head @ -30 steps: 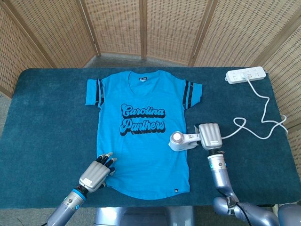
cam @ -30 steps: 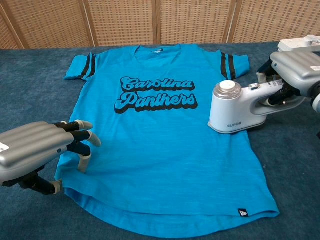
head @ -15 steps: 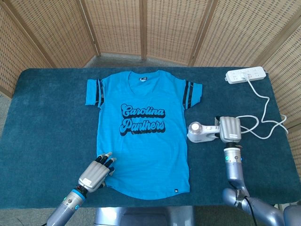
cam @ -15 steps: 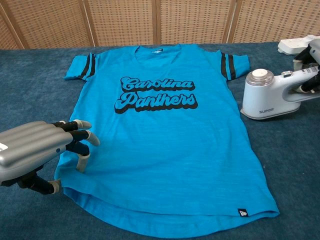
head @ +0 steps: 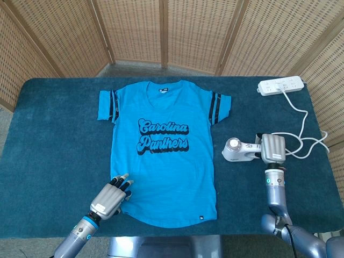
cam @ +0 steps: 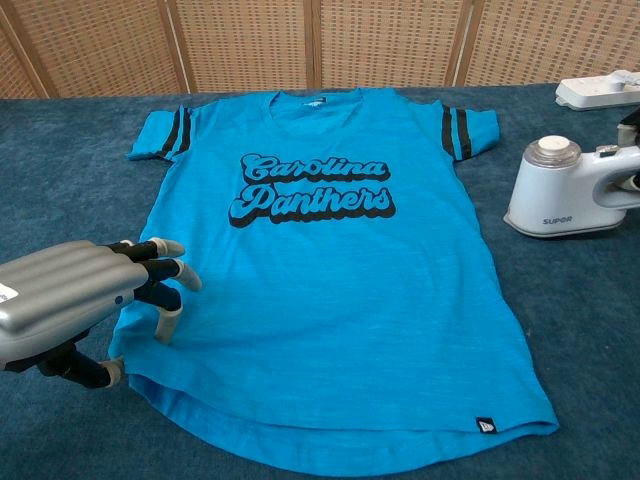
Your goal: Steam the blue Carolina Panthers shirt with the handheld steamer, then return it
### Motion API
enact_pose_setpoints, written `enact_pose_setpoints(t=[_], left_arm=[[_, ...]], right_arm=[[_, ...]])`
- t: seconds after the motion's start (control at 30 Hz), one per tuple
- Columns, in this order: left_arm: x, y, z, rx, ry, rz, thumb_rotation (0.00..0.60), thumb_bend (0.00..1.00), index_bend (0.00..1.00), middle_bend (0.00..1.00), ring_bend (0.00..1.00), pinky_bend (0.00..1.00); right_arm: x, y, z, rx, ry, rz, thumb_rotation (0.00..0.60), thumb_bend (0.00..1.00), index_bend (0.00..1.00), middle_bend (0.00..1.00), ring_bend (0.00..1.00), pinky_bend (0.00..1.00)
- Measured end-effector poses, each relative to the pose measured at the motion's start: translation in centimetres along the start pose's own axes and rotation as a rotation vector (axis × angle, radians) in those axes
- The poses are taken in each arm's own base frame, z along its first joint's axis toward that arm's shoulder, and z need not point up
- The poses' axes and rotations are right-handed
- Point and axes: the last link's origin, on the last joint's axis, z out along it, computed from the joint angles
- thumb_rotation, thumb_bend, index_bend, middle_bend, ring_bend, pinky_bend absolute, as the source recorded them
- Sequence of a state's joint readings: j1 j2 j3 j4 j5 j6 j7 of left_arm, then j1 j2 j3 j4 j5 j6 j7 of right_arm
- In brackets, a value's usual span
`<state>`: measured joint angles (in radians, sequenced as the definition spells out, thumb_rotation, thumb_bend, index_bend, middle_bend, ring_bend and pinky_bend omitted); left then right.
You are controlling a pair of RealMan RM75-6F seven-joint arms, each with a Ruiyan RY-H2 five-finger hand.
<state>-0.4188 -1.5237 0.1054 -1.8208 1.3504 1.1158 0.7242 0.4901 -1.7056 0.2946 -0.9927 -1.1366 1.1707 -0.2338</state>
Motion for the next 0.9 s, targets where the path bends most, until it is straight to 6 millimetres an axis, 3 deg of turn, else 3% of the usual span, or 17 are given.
enact_pose_setpoints(t=[0.33, 0.5, 0.9], left_arm=[[0.0, 0.0, 0.0, 0.003, -0.002, 0.001, 0.510, 0.45, 0.52, 0.19, 0.03, 0.14], [0.0, 0.0, 0.0, 0.002, 0.001, 0.000, 0.506, 0.45, 0.52, 0.19, 0.03, 0.14], [0.0, -0.1, 0.1, 0.002, 0.001, -0.003, 0.513, 0.45, 0.52, 0.19, 0.03, 0.14]], right_arm=[[-0.5, 0.6, -0.3, 0.030, -0.119, -0.029, 0.600, 0.32, 0.27, 0.28, 0.22, 0.22], [0.1, 0.3, -0.9, 0.050, -0.151, -0.043, 0.600, 0.32, 0.18, 0.23, 0.17, 0.17], [0.8, 0.5, -2.1, 0.077, -0.161, -0.048, 0.586, 0.32, 0.14, 0.22, 0.14, 0.13]])
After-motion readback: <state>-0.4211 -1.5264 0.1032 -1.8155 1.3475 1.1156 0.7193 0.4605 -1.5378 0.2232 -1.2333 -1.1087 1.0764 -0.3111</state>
